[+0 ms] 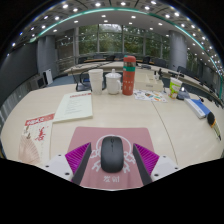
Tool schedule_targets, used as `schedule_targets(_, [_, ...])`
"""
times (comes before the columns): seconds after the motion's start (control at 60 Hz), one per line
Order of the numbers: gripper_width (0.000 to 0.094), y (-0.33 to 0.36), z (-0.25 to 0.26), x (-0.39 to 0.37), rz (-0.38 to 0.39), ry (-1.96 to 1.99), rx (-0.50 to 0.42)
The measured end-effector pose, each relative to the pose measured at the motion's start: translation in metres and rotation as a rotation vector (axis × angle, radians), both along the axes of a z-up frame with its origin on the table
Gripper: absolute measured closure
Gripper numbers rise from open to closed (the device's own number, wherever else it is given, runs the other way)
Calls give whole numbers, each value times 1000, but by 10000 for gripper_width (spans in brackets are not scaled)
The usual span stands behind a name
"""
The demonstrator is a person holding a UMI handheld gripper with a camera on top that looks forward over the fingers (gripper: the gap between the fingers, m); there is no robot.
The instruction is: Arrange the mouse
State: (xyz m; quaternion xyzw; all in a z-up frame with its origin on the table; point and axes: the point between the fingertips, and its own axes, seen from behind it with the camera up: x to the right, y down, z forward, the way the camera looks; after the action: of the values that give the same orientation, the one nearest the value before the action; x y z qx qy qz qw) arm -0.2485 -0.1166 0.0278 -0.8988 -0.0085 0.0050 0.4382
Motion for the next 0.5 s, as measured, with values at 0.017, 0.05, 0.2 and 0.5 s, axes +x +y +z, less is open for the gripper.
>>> schedule_targets(0.017, [105, -3, 8, -1, 1, -3, 4])
schedule_targets(0.05, [90, -16, 25, 1, -1, -7, 18])
schedule_targets(0.2, [86, -82, 103, 3, -25, -13, 73])
schedule_targets(0.5, [80, -234, 186, 7, -25, -26, 116])
